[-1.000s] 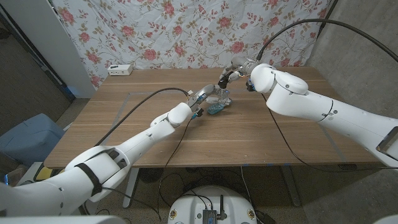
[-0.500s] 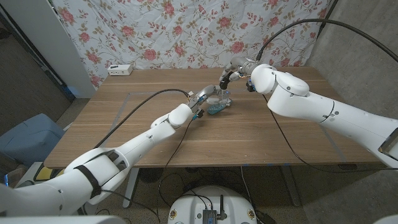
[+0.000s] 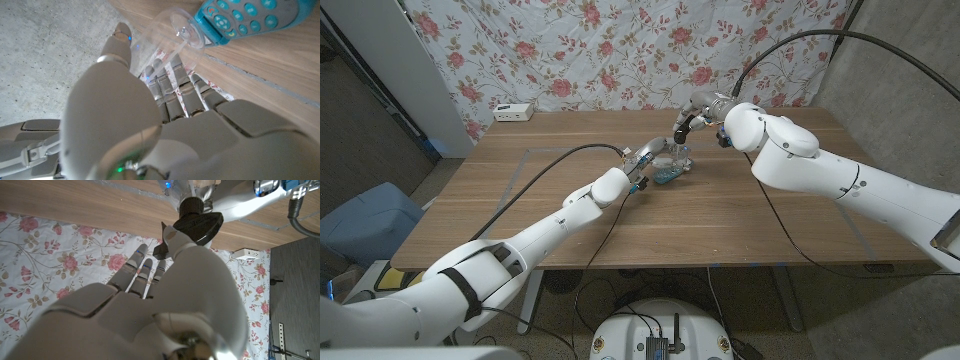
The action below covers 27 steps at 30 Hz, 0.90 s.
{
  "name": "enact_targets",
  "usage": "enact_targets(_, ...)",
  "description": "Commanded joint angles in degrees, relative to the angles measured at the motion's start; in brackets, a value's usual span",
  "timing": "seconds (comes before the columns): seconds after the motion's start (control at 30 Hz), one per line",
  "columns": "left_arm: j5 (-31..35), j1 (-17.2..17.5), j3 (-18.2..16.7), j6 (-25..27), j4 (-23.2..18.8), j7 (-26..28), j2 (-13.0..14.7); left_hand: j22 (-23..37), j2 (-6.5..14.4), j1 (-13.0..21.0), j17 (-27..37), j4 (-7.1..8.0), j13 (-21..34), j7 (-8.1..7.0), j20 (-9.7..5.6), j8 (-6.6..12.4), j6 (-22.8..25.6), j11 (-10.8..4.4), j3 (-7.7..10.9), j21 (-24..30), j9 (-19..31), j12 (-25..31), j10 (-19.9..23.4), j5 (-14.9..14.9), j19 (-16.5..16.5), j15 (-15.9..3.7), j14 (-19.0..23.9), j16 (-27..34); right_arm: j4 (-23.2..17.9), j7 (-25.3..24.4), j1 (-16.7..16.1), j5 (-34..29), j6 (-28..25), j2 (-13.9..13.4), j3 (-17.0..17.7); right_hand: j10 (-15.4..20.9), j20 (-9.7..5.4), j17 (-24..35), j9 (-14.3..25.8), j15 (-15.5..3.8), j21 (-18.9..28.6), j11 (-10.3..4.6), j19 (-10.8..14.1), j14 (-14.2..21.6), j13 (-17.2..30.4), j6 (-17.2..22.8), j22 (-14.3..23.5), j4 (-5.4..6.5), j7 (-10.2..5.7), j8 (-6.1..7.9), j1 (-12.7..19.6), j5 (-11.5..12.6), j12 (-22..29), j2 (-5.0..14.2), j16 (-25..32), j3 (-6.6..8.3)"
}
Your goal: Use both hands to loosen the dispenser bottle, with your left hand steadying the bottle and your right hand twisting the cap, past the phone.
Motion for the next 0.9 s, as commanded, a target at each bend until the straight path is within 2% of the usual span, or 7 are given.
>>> enact_targets(0.03, 0.2, 0.2, -0.1, -0.3, -0.1, 0.5, 0.0, 0.1, 7.6, 1.0, 0.1, 3.38, 0.0, -0.54, -3.70, 0.46, 2.4, -1.63, 3.49, -0.1, 0.0, 0.4, 2.3, -0.3, 0.3, -7.42, 3.3, -0.1, -0.1, 1.3, -1.3, -1.7, 1.9, -0.1, 1.7, -0.6, -2.73, 0.3, 0.0, -3.71, -0.2, -0.22, -0.9, -0.8, 0.2, -1.6, 0.1, 0.30, 0.10, -0.99, 0.4, 0.2, -0.2, -0.15, 0.3, 0.24)
enact_targets(0.17, 0.2, 0.2, -0.2, -0.4, -0.1, 0.6, 0.1, 0.1, 7.6, 1.1, 0.1, 3.34, 0.0, -0.52, -3.70, 0.50, 2.5, -1.71, 3.50, -0.1, 0.0, 0.4, 2.4, -0.4, 0.3, -7.40, 3.2, -0.2, -0.2, 1.5, -1.8, -2.1, 2.3, 0.1, 2.3, -2.0, -1.97, 0.4, -0.2, -2.85, -0.5, -0.33, -2.3, -1.9, 0.2, -3.9, 0.1, 0.71, 0.07, -2.48, 0.1, 0.1, -0.6, -0.36, 0.1, -0.14)
enact_targets(0.23, 0.2, 0.2, -0.2, -0.5, 0.0, 0.6, 0.0, 0.1, 7.5, 1.1, 0.1, 3.30, 0.0, -0.62, -3.73, 0.50, 2.5, -1.64, 3.50, -0.1, 0.0, 0.4, 2.4, -0.4, 0.3, -7.44, 3.3, -0.2, -0.2, 1.7, -2.0, -2.2, 2.5, 0.1, 2.6, -2.5, -0.85, 0.5, -0.2, -2.25, -0.5, -0.39, -2.9, -2.0, 0.2, -5.3, 0.1, 0.89, 0.01, -3.32, -0.2, 0.0, -0.7, -0.49, 0.2, -0.46)
enact_targets(0.47, 0.2, 0.0, -0.1, -1.0, 0.5, 0.5, -0.2, 0.1, 7.5, 1.1, 0.2, 3.28, 0.0, -0.65, -3.75, 0.57, 2.6, -1.63, 3.52, -0.1, 0.0, 0.4, 2.5, -0.5, 0.3, -7.37, 3.4, -0.2, -0.6, 2.8, -2.7, -2.3, 3.4, -0.2, 3.7, -3.5, 0.15, 0.5, -0.2, -1.36, -0.6, -0.50, -4.0, -2.7, 0.2, -7.3, 0.1, 1.12, -0.05, -4.59, -0.8, -0.1, -0.8, -0.71, 0.2, -1.04)
enact_targets(0.53, 0.2, -0.1, -0.1, -1.2, 0.8, 0.5, -0.3, 0.1, 7.4, 1.1, 0.1, 3.24, -0.1, -0.65, -3.80, 0.62, 2.7, -1.62, 3.54, -0.1, 0.0, 0.4, 2.6, -0.5, 0.3, -7.39, 3.4, -0.3, -0.8, 2.6, -3.3, -1.9, 3.7, -0.2, 4.4, -3.9, 1.33, 0.5, -0.2, -0.45, -0.7, -0.49, -4.8, -3.0, 0.3, -8.2, 0.1, 1.09, -0.09, -5.20, -0.9, -0.2, -0.8, -0.74, 0.1, -1.21)
enact_targets(0.63, 0.3, -0.2, 0.0, -1.4, 1.1, 0.4, -0.4, 0.1, 7.5, 1.1, 0.1, 3.28, -0.1, -0.64, -3.77, 0.64, 2.7, -1.67, 3.51, -0.1, 0.0, 0.4, 2.6, -0.6, 0.3, -7.37, 3.4, -0.3, -1.1, 2.9, -3.6, -1.9, 3.8, -0.3, 4.9, -4.4, 3.73, 0.4, -0.2, 2.29, -0.5, -0.41, -5.3, -3.2, 0.3, -9.5, 0.1, 1.01, -0.13, -6.24, -1.0, -0.3, -0.7, -0.89, 0.3, -1.54)
enact_targets(0.9, 0.3, -0.3, 0.0, -1.6, 1.2, 0.4, -0.3, 0.1, 7.4, 1.1, 0.2, 3.23, -0.1, -0.59, -3.83, 0.68, 2.7, -1.76, 3.53, -0.1, -0.1, 0.4, 2.8, -0.7, 0.3, -7.45, 3.4, -0.4, -1.8, 3.7, -4.1, -1.9, 4.2, -0.8, 5.9, -5.0, 4.54, 0.3, -0.2, 2.97, -0.4, -0.18, -5.7, -3.2, 0.3, -11.4, 0.1, 1.07, -0.09, -7.39, -1.4, -0.5, -0.7, -1.31, 0.3, -2.04)
